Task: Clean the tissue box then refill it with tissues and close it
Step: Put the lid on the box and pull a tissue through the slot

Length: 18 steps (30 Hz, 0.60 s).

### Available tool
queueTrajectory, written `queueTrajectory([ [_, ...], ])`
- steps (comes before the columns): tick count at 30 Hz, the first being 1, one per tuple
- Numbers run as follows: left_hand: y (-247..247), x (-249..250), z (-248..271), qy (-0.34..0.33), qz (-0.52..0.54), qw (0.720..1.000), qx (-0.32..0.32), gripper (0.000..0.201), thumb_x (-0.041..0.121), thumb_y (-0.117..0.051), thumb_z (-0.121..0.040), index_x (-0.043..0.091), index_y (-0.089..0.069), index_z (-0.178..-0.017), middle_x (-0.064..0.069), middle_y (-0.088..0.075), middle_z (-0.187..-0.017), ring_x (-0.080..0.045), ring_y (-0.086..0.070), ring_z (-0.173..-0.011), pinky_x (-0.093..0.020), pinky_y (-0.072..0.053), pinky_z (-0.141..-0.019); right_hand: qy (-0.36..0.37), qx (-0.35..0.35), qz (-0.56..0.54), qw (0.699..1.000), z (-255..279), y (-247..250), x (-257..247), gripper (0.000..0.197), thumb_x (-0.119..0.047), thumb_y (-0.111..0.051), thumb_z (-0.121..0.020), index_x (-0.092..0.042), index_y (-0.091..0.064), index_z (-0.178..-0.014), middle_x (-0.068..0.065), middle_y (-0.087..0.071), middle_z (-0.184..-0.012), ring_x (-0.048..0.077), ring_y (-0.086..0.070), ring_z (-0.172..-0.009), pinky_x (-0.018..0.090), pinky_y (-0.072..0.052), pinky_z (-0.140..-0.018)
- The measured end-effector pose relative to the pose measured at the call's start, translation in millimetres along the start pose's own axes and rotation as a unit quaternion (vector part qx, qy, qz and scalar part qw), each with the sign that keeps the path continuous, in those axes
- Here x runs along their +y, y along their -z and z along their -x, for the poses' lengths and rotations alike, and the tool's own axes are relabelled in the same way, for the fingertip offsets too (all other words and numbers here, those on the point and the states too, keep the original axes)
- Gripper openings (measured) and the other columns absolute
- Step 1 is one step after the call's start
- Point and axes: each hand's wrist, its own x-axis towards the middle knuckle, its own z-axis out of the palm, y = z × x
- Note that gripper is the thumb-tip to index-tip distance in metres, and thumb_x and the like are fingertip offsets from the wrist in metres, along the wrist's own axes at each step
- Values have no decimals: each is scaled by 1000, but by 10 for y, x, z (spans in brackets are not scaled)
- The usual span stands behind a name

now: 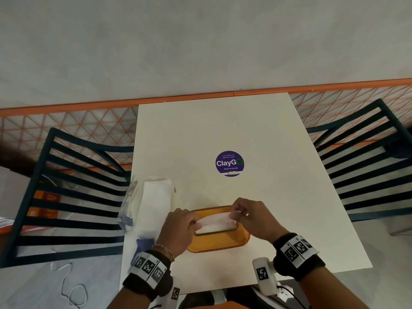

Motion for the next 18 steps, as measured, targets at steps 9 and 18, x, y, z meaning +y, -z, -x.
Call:
queueTrajectory([
  [9,3,-1,-18,30,75,996,34,9,27,-68,-95,21,-73,-101,10,-66,-89,-11,-54,-87,-24,-42,-78,-16,11,-20,1000,-9,-20,13,4,-22,-67,-95,-22,-69,-91,-7,-73,-89,11,-66,-86,18,-48,-71],
  [18,63,14,67,77,192,976,65,26,36,-77,-86,34,-64,-109,19,-62,-106,-5,-61,-98,-21,-51,-81,-43,45,-32,998,34,-7,2,9,-31,-73,-90,-32,-67,-97,-15,-69,-99,7,-66,-88,31,-58,-81],
])
